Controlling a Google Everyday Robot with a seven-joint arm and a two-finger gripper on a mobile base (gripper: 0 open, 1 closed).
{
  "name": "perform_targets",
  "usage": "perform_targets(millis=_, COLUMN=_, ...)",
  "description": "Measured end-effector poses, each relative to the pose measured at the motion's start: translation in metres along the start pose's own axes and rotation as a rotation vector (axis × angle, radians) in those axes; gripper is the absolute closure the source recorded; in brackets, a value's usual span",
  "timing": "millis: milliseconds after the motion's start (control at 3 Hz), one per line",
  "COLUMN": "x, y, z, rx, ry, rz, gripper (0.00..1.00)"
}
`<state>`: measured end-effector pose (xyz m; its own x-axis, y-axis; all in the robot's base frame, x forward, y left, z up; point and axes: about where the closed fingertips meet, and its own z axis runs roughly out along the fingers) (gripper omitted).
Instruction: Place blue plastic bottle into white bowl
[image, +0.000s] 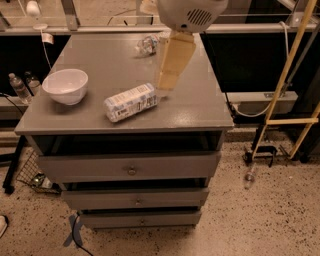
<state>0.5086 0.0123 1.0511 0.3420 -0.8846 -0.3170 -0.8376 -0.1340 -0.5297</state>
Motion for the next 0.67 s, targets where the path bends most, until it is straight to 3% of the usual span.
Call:
perform_targets(millis=333, x=0.0, y=0.0, z=0.0, rx=0.0, ry=0.0, rz=0.0, gripper=0.0)
perform_targets(millis=667, x=0.014, y=-0.007, z=0.024, rx=-0.033, ry=-0.025, rz=-0.008, gripper=0.0)
